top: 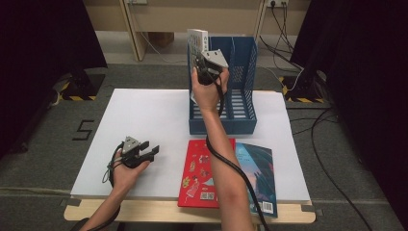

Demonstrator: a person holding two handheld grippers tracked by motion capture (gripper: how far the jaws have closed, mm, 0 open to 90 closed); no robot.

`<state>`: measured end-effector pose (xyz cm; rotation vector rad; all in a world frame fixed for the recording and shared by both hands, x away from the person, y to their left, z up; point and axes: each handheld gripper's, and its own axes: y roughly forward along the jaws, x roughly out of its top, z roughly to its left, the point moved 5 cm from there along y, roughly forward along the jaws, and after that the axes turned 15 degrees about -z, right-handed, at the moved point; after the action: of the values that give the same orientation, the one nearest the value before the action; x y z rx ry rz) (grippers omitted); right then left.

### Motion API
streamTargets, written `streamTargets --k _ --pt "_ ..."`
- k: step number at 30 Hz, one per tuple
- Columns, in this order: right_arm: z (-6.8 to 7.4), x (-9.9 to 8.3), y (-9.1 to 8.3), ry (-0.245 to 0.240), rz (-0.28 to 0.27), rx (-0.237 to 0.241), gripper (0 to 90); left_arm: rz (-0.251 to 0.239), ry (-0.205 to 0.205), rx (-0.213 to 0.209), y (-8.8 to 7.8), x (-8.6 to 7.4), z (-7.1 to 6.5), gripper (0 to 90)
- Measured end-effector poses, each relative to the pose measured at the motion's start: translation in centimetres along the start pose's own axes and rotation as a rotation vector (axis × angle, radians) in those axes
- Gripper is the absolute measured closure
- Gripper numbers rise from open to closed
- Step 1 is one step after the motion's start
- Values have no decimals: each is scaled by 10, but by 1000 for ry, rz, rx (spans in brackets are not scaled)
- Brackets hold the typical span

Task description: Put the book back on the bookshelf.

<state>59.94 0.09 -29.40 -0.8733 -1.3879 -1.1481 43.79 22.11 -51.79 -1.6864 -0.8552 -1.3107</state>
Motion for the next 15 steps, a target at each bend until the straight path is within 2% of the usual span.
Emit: streamTargets --k 15 --pt "-3 -8 9 22 -24 -16 747 0 -6 2 0 -1 2 481"
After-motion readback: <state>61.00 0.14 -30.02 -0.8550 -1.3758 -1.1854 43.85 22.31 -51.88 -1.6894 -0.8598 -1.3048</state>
